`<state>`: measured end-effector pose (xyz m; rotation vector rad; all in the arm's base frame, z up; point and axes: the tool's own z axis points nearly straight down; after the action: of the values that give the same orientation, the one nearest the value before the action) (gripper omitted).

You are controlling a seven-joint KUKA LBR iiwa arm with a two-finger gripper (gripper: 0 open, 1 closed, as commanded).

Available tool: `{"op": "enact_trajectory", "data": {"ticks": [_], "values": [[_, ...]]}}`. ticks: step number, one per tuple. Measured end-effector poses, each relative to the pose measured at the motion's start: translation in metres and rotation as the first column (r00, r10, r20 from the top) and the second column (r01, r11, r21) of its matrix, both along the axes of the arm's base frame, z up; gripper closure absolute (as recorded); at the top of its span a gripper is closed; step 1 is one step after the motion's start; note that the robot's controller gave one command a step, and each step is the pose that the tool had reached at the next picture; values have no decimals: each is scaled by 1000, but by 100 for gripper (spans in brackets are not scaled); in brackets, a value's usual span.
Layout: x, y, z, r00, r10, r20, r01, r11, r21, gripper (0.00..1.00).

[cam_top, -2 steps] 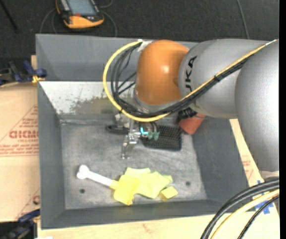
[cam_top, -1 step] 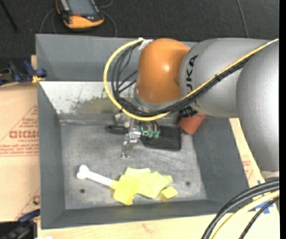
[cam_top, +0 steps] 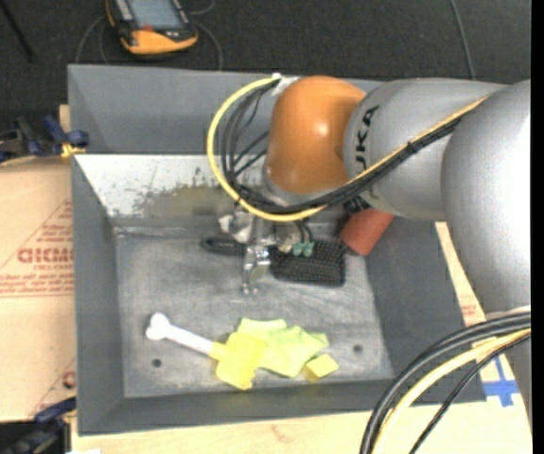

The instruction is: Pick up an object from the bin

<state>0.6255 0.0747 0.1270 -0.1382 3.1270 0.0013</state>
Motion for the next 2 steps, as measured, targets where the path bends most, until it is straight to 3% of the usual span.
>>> {"op": "enact_trajectory", "data": {"ticks": [1,2], "values": [[18,-29,-36,999,-50,-5,50,999,2,100],[18,-29,-36,999,-50,-5,50,999,2,100]]}}
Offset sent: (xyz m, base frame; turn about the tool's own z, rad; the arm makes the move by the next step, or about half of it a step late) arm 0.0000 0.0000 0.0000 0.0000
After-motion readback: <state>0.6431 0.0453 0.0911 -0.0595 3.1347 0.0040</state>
